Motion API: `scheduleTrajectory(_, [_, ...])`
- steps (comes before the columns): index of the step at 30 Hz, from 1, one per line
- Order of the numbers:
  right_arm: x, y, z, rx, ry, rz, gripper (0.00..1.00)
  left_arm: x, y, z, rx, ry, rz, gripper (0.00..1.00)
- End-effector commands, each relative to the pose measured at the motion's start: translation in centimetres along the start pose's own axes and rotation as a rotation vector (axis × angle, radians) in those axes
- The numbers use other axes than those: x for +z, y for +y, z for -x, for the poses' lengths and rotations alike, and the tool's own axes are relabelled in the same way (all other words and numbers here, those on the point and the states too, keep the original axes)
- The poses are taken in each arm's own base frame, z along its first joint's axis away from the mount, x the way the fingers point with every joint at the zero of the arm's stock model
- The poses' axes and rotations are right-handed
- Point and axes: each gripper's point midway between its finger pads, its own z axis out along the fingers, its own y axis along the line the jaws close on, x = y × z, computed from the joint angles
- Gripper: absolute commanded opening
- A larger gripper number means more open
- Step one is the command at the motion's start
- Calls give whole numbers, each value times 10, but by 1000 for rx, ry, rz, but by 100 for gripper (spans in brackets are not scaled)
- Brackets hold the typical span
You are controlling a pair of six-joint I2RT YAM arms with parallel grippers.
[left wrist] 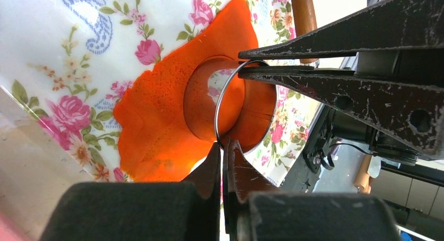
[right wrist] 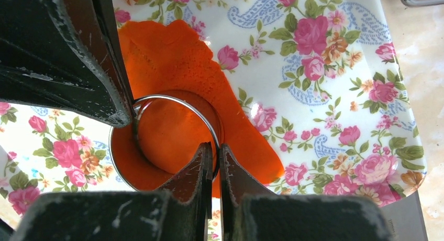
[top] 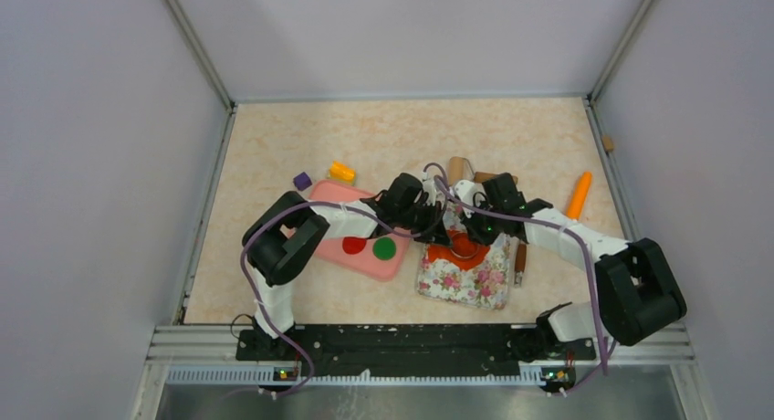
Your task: Roll out the dumpling wrappers from the dough
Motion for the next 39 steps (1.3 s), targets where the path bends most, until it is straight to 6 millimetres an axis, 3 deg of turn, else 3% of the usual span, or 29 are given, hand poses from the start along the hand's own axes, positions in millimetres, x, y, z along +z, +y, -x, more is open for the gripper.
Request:
scheduleTrajectory(1, [-5,18,-25,-6,121,85,0,3,68,-35,-33,89,224,0])
scheduleTrajectory(5, [-8,16,-21,15,144,85,0,6,69,-33,-31,86,225,0])
scheduleTrajectory(13, [0,23,-57,12,253,110,0,12,73,-29,-32,99,231,0])
scheduleTrajectory(17, [0,22,-60,13,274,108,0,10,83,-27,-46,99,265,0])
scheduleTrajectory(24, [-3,35,-77,-27,339,166,0,6,99,-1,-63,71,292,0])
scheduleTrajectory(28, [-7,37,-84,-27,385,178,0,7,102,4,-67,70,286,0])
scheduleTrajectory(35, [-7,29,-62,2,334,142,0,3,86,8,-78,49,223,0])
scheduleTrajectory(39, [-12,15,-30,50,249,60,6,-5,66,21,-76,22,169,0])
